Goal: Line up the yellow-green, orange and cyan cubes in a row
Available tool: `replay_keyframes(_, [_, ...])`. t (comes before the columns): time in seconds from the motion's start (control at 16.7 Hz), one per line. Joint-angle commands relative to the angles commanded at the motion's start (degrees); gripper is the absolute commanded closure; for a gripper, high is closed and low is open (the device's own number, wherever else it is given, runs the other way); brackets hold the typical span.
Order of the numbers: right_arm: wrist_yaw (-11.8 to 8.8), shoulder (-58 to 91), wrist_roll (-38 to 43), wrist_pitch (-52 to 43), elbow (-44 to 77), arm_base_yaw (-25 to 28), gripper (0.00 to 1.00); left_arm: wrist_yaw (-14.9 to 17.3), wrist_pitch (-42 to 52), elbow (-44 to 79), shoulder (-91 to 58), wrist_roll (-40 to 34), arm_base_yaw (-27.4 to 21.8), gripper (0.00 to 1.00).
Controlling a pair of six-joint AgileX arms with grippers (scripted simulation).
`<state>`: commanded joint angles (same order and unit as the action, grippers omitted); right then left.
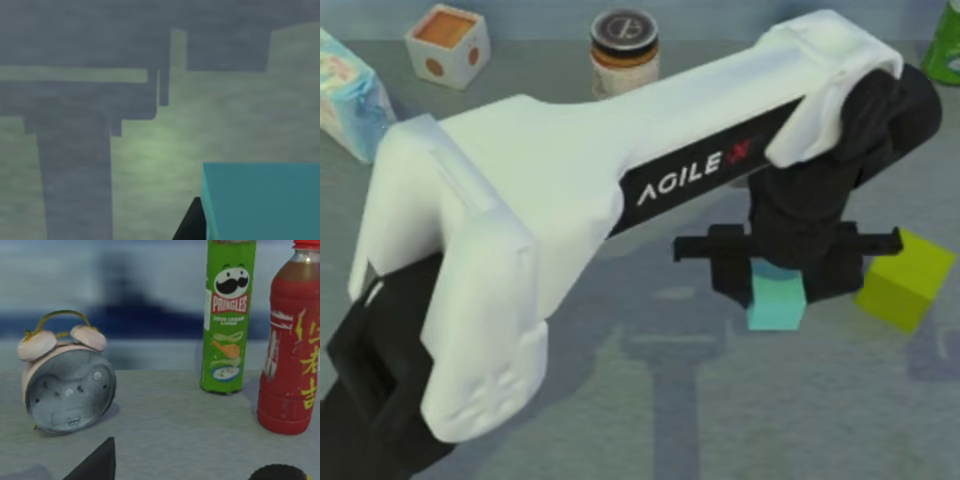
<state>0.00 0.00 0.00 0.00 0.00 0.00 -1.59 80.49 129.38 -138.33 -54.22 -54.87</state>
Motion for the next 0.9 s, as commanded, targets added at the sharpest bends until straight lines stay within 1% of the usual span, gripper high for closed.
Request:
replay_keyframes(0.42, [0.0, 0.0, 0.0, 0.0, 0.0, 0.0, 0.0, -0.01, -0.93, -0.53, 0.05, -0.57, -0.14, 1.0])
replay_keyframes(0.78, [0.0, 0.0, 0.0, 0.0, 0.0, 0.0, 0.0, 0.01, -12.44, -11.31, -0.75, -0.56, -0.1, 1.0])
replay_keyframes(0.9, [0.0, 0.0, 0.0, 0.0, 0.0, 0.0, 0.0, -0.03, -14.84, -13.63, -0.95, -0.53, -0.19, 1.0])
